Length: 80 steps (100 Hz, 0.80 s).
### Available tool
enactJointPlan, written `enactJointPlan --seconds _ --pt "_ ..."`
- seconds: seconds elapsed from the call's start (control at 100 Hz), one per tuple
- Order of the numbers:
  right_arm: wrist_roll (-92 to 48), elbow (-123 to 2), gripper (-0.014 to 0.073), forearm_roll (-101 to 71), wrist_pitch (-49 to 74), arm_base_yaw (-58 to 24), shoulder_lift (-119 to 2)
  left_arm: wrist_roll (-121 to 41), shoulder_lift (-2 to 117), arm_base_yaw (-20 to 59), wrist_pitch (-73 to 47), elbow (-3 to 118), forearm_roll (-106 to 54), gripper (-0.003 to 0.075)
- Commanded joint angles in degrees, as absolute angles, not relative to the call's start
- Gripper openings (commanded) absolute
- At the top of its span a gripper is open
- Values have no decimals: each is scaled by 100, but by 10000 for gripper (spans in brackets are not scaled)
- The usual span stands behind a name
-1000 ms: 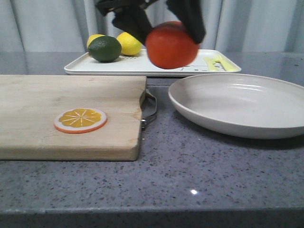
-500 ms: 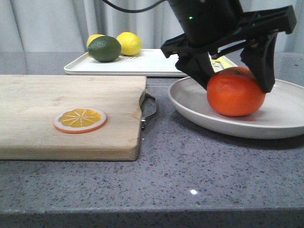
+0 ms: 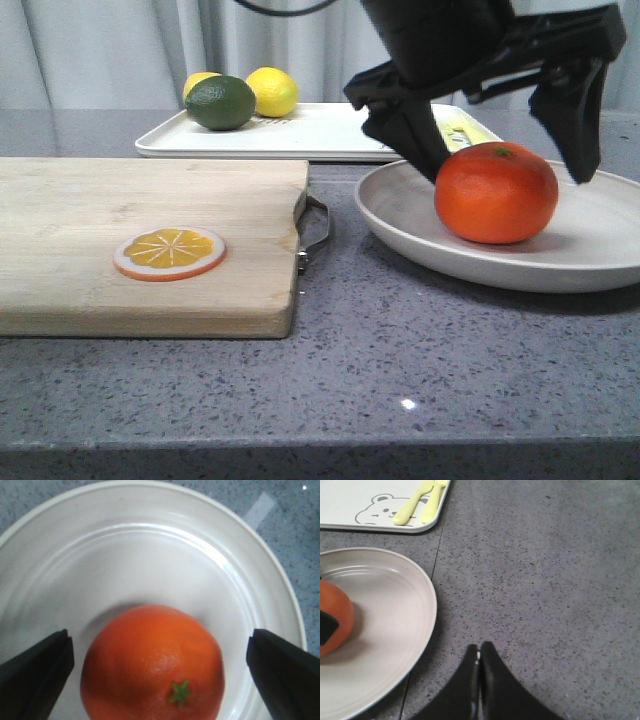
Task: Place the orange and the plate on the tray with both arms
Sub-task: 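Carry the orange with the left gripper onto the white plate and release, then raise the left gripper away from the plate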
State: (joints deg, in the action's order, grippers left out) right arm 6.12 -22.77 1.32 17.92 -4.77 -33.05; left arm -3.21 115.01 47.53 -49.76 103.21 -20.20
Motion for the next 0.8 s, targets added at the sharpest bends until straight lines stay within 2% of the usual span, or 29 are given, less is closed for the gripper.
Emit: enactJointPlan --seconds 0.0,0.17,0.25,0.48,0.79 --pt "600 -2493 -57 164 1454 -475 -3349 -336 11139 4790 -4936 10700 -2138 671" --pt "600 -2493 -57 164 1495 -475 -3349 -336 10912 4790 -5154 10897 -1823 667" --pt "600 -2493 -57 164 1510 -475 -3349 -336 10729 4790 -5129 10897 -1780 625" --pt "600 -2493 -57 164 1585 -475 -3349 -336 9971 4790 -4797 10355 -1688 398" --pt "538 -3024 -49 175 2319 -475 -3681 -336 8230 4790 -3140 7920 -1700 116"
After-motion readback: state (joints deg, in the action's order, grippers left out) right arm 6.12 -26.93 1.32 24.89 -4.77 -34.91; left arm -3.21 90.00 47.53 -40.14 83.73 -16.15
